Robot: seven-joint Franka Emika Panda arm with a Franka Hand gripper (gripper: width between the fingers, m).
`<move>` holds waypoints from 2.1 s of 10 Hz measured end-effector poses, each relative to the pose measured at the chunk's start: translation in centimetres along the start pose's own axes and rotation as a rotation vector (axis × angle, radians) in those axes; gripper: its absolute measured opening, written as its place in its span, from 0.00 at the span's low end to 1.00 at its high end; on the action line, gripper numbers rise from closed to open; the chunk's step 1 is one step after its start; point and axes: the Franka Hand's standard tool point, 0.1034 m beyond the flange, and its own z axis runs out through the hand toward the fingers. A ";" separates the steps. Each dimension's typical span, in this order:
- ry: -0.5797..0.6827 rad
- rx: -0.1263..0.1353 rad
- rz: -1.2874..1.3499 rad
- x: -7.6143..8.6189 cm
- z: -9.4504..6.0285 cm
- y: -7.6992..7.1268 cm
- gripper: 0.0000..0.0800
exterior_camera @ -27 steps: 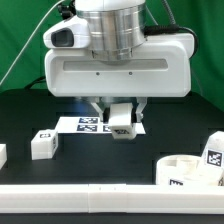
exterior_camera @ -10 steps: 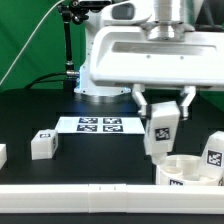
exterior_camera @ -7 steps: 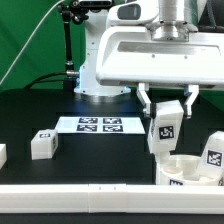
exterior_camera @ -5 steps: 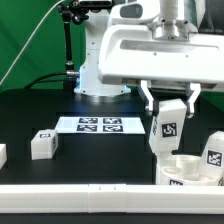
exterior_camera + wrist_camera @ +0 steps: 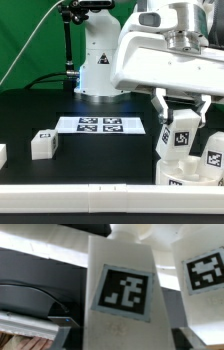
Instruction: Assemble stool
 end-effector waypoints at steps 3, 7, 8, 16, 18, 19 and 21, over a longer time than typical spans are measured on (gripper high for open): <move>-0.002 0.009 -0.005 -0.2 -0.1 -0.7 0.41; -0.004 0.011 -0.003 -0.3 -0.2 -0.9 0.41; -0.006 0.009 -0.002 -0.4 -0.1 -0.7 0.41; -0.019 0.003 -0.001 -1.6 0.1 -0.5 0.41; -0.027 0.000 -0.002 -2.0 0.4 -0.3 0.41; -0.031 0.000 -0.004 -2.3 0.6 -0.4 0.41; -0.029 -0.002 -0.017 -2.4 0.7 -0.3 0.41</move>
Offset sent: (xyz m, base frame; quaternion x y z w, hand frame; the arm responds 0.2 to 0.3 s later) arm -0.0155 0.0078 0.0034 0.0084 -0.0051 0.0244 0.9997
